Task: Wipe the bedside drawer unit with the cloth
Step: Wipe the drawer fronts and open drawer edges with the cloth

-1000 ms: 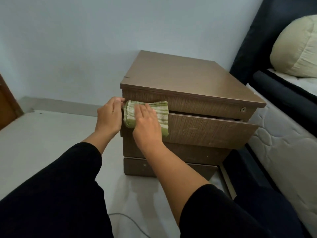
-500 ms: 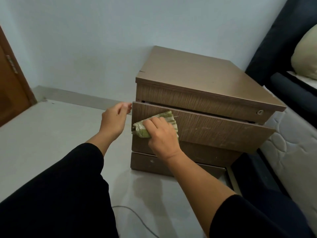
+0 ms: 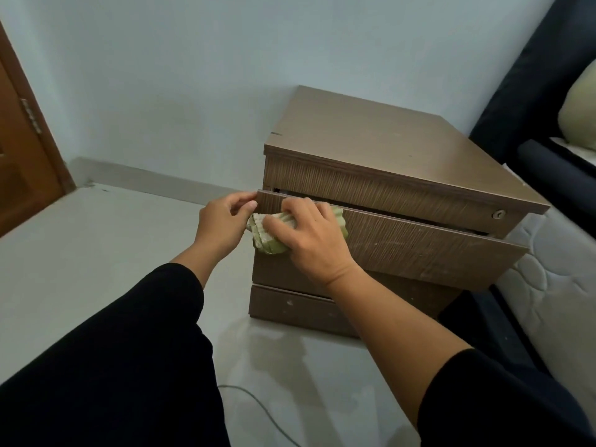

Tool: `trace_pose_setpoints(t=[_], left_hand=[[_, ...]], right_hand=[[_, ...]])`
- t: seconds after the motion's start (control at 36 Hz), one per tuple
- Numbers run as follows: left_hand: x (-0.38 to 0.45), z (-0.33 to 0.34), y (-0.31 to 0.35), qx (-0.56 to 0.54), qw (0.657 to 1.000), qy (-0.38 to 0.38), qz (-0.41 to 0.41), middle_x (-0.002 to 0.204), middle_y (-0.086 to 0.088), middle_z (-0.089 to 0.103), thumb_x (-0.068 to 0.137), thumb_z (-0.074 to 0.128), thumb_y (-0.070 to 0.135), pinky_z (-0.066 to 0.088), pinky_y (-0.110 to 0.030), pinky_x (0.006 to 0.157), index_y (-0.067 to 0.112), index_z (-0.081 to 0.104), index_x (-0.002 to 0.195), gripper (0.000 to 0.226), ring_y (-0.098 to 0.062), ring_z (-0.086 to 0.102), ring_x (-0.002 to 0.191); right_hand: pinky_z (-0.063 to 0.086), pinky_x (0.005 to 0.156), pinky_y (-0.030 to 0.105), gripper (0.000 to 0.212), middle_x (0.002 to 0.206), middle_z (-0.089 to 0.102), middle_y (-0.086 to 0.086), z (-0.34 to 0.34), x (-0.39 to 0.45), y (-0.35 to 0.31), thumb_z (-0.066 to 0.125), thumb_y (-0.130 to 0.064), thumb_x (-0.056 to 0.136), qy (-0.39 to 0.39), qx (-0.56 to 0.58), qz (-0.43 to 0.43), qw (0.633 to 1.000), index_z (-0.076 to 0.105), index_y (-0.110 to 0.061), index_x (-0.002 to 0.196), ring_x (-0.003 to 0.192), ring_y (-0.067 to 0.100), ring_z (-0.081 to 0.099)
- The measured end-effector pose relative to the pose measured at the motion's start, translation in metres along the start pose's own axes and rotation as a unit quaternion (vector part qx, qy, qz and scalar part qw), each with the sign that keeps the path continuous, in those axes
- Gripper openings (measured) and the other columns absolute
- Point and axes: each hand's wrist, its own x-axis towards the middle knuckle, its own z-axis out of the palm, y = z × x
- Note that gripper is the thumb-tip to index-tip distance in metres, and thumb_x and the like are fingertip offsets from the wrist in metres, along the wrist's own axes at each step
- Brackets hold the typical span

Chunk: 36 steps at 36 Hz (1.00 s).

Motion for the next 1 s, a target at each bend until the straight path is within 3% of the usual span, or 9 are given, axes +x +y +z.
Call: trace_pose_setpoints(t=[0.06, 0.14, 0.22, 0.28, 0.33, 0.47, 0.61, 0.86, 1.0], left_hand=[[0.001, -0.003, -0.001, -0.017, 1.000, -0.008, -0.006, 0.108, -0.002, 0.066, 0.092, 0.054, 0.021, 0.042, -0.022, 0.083, 0.021, 0.063, 0.118, 0.028, -0.011, 0.057, 0.097], [0.002, -0.007, -0.006, -0.039, 0.999, -0.028, -0.025, 0.104, 0.003, 0.065, 0.093, 0.052, 0.020, 0.045, -0.024, 0.085, 0.024, 0.064, 0.116, 0.026, -0.011, 0.058, 0.099], [0.003, -0.012, -0.017, -0.067, 0.996, -0.032, -0.045, 0.105, 0.000, 0.068, 0.092, 0.054, 0.023, 0.049, -0.036, 0.095, 0.029, 0.067, 0.109, 0.023, -0.017, 0.061, 0.104], [0.003, -0.014, -0.022, -0.084, 0.994, -0.035, -0.060, 0.103, -0.001, 0.069, 0.092, 0.054, 0.024, 0.048, -0.041, 0.097, 0.029, 0.067, 0.109, 0.022, -0.018, 0.062, 0.103], [0.002, -0.014, -0.024, -0.089, 0.993, -0.042, -0.068, 0.101, 0.000, 0.068, 0.093, 0.053, 0.023, 0.048, -0.041, 0.098, 0.025, 0.065, 0.114, 0.024, -0.016, 0.063, 0.101], [0.004, -0.011, -0.023, -0.090, 0.993, -0.054, -0.055, 0.098, 0.002, 0.068, 0.094, 0.052, 0.019, 0.047, -0.037, 0.099, 0.026, 0.064, 0.114, 0.025, -0.011, 0.064, 0.100], [0.009, -0.002, -0.016, -0.093, 0.994, -0.051, -0.033, 0.112, 0.002, 0.066, 0.093, 0.053, 0.024, 0.047, -0.036, 0.098, 0.028, 0.061, 0.120, 0.028, -0.015, 0.060, 0.108], [0.012, 0.016, -0.004, -0.074, 0.997, 0.001, -0.028, 0.102, 0.010, 0.063, 0.091, 0.057, 0.023, 0.043, -0.018, 0.081, 0.024, 0.059, 0.124, 0.033, -0.007, 0.058, 0.096], [0.015, 0.019, -0.003, -0.055, 0.998, 0.020, -0.030, 0.099, 0.012, 0.061, 0.090, 0.058, 0.023, 0.041, -0.019, 0.082, 0.023, 0.061, 0.122, 0.032, -0.005, 0.056, 0.094]], right_hand=[[0.036, 0.072, 0.036, 0.021, 0.096, 0.067, 0.010, 0.000, 0.005, 0.002, 0.057, -0.011, 0.077, 0.023, -0.036, -0.065, 0.997, 0.068, -0.020, 0.092, 0.080, 0.026, 0.060], [0.036, 0.082, 0.041, 0.031, 0.104, 0.066, 0.007, 0.000, 0.014, 0.002, 0.042, -0.007, 0.081, 0.035, -0.064, -0.157, 0.985, 0.068, -0.021, 0.092, 0.087, 0.025, 0.061], [0.035, 0.088, 0.046, 0.042, 0.110, 0.048, 0.008, 0.004, 0.022, 0.004, 0.027, -0.006, 0.086, 0.038, -0.092, -0.222, 0.970, 0.067, -0.019, 0.091, 0.096, 0.024, 0.051], [0.033, 0.091, 0.048, 0.042, 0.111, 0.045, 0.007, 0.008, 0.026, 0.008, 0.030, -0.005, 0.084, 0.019, -0.121, -0.252, 0.960, 0.068, -0.020, 0.092, 0.098, 0.024, 0.050], [0.030, 0.093, 0.049, 0.037, 0.109, 0.057, 0.006, 0.011, 0.029, 0.012, 0.036, -0.009, 0.082, -0.026, -0.143, -0.262, 0.954, 0.070, -0.020, 0.093, 0.099, 0.025, 0.051], [0.031, 0.088, 0.045, 0.038, 0.092, 0.064, 0.002, 0.017, 0.033, 0.019, 0.034, -0.017, 0.081, -0.117, -0.151, -0.230, 0.954, 0.072, -0.018, 0.088, 0.092, 0.025, 0.062], [0.034, 0.085, 0.042, 0.031, 0.100, 0.065, 0.004, 0.026, 0.029, 0.020, 0.045, -0.023, 0.078, -0.127, -0.130, -0.190, 0.965, 0.069, -0.017, 0.096, 0.095, 0.025, 0.060], [0.045, 0.074, 0.037, 0.032, 0.086, 0.064, -0.001, 0.031, 0.031, 0.019, 0.035, -0.023, 0.077, -0.149, -0.094, -0.101, 0.979, 0.063, -0.018, 0.093, 0.082, 0.021, 0.059], [0.047, 0.073, 0.035, 0.030, 0.088, 0.065, -0.002, 0.035, 0.028, 0.028, 0.041, -0.026, 0.073, -0.179, -0.103, -0.091, 0.974, 0.065, -0.020, 0.091, 0.084, 0.020, 0.060]])
